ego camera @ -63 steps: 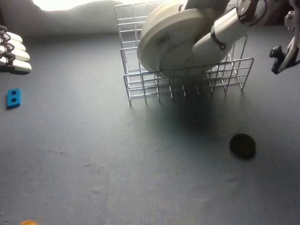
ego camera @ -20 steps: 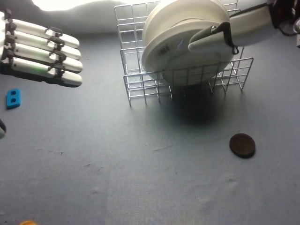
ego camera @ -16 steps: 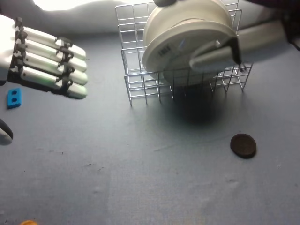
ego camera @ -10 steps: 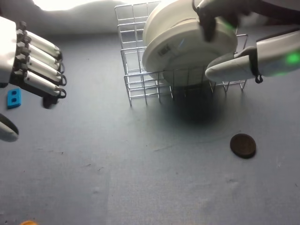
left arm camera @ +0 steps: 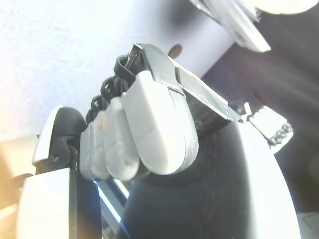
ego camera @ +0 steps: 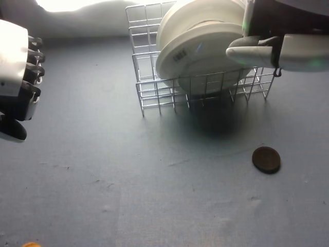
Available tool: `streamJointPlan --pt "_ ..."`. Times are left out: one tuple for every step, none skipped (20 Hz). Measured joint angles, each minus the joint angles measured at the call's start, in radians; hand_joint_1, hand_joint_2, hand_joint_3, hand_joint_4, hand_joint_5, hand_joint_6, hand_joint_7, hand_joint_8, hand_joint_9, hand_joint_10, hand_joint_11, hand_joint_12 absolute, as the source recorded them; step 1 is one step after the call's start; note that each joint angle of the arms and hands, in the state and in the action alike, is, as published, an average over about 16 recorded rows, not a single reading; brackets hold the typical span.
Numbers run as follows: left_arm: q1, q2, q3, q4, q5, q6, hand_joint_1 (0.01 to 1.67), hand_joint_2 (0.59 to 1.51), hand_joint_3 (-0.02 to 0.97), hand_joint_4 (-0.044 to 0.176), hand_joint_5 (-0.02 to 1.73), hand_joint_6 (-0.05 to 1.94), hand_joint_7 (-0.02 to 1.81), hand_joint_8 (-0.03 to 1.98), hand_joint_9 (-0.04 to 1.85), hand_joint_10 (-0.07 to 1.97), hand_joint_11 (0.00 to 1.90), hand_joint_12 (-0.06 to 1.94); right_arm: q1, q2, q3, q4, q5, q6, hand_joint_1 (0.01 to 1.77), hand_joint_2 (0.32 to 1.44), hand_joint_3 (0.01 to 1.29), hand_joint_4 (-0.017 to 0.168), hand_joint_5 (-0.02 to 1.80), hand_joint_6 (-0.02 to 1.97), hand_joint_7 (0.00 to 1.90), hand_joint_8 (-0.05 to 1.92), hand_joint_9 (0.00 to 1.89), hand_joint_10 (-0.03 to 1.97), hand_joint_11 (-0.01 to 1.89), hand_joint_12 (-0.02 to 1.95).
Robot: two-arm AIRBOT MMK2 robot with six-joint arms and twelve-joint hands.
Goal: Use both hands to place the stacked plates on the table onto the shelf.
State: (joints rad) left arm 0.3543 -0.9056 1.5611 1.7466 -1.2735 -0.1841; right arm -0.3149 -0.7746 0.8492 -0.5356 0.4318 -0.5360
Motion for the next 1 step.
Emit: streamJointPlan --pt "0.000 0.000 -0.001 0.000 0.000 0.000 0.61 1.231 0.001 0.081 1.54 1.92 1.67 1.91 1.74 1.91 1.72 1.93 -0.001 0.000 0.000 -0.001 0.002 0.000 0.43 1.25 0.01 0.090 1.44 1.90 1.58 1.90 1.66 1.92 1.77 1.91"
